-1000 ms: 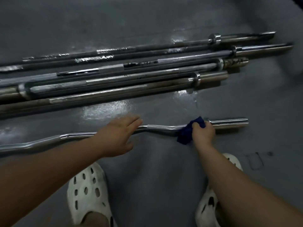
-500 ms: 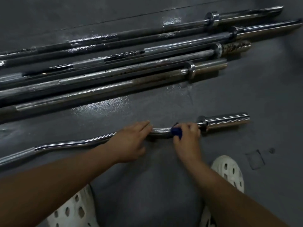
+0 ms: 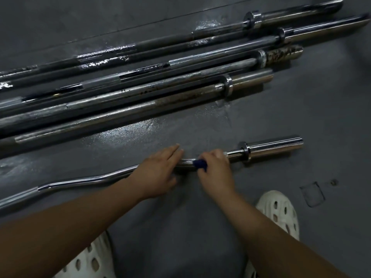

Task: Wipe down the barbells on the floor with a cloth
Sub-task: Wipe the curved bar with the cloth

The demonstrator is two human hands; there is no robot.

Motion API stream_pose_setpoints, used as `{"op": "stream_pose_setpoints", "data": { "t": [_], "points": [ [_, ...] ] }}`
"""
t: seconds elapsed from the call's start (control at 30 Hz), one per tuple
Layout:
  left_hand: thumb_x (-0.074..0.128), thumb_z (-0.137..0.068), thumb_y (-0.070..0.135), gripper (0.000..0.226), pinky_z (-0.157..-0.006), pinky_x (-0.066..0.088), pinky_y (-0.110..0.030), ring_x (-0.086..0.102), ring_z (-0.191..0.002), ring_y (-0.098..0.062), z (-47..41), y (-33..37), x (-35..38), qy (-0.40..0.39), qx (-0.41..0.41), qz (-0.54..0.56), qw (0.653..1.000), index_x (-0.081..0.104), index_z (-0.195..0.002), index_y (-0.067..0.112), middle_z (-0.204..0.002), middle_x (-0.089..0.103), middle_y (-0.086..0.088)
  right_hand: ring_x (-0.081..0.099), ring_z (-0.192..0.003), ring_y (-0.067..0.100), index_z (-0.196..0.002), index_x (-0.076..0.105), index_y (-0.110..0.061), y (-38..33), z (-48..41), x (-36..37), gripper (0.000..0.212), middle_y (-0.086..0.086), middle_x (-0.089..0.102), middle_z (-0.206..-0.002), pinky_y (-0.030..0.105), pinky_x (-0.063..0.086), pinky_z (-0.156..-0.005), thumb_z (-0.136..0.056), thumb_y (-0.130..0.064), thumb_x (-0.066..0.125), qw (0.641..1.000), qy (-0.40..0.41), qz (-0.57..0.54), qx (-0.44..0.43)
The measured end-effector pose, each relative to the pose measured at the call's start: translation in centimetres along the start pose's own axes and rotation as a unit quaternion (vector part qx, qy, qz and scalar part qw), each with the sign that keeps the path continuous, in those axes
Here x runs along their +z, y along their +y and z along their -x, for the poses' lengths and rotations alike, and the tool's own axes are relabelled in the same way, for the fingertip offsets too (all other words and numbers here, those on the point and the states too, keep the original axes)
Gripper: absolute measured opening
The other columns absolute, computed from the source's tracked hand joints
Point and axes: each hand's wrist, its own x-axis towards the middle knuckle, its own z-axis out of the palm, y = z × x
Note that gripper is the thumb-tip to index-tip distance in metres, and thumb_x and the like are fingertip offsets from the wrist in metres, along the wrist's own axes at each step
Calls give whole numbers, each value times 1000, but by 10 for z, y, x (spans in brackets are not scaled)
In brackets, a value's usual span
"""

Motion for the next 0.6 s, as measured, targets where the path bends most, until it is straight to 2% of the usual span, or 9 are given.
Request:
{"op": "stream_pose_setpoints", "data": {
  "t": [0.03,0.1,0.17,0.23,0.37,0.47,0.5,0.6],
  "points": [
    [62,-84,33,83,-116,28,-37,30,-146,-29,-1,0,-2,8,-5,1,1000,25,-156,14,-164,18,-10,53,-95,25,-95,67,-19,-5,-2,-3,25,1,52,-101,35,46,-85,-73,-7,63,998,-32,-38,-23],
    [58,-83,37,81,-115,30,-42,31,-145,-31,0,-2,-9,43,-14,1,999,27,-155,15,-164,19,-10,54,-97,19,-105,63,-21,-13,-11,-16,34,-2,52,-105,35,47,-88,-74,-7,63,996,-11,-85,-19],
    [57,-84,40,81,-115,31,-45,29,-146,-31,2,-7,-18,77,-20,-8,997,26,-155,16,-164,19,-9,50,-111,16,-126,53,-20,-26,-17,-29,52,-2,51,-120,30,43,-96,-78,-8,67,997,11,-67,-33],
    [56,-84,43,82,-116,32,-46,27,-146,-30,6,-10,-31,104,-22,-21,994,25,-155,16,-164,18,-10,45,-116,14,-135,47,-20,-40,-20,-38,58,-1,47,-124,29,42,-97,-81,-12,69,997,11,-28,-74],
    [50,-81,48,85,-115,33,-49,24,-148,-31,18,-12,-59,137,-41,-31,989,24,-156,17,-165,15,-9,47,-103,18,-104,59,-16,-66,-20,-55,24,0,43,-111,38,51,-85,-83,-15,69,991,48,18,-125],
    [48,-82,49,86,-117,30,-46,21,-149,-28,33,-11,-82,157,-52,-51,985,23,-157,18,-165,14,-8,48,-115,23,-99,56,-17,-85,-15,-68,21,3,40,-131,38,48,-94,-82,-15,68,989,51,-6,-136],
    [49,-81,49,86,-117,30,-45,22,-149,-28,39,-10,-90,166,-49,-60,983,25,-157,18,-165,15,-8,50,-113,23,-97,54,-18,-92,-13,-73,21,3,43,-130,38,48,-91,-81,-14,67,989,45,-14,-137],
    [49,-81,49,85,-116,32,-46,23,-149,-28,59,-6,-114,189,-41,-82,978,25,-157,19,-165,15,-7,53,-84,21,-88,46,-21,-116,-3,-89,24,-2,52,-96,37,46,-72,-80,-13,67,990,28,-16,-139]
  ]
}}
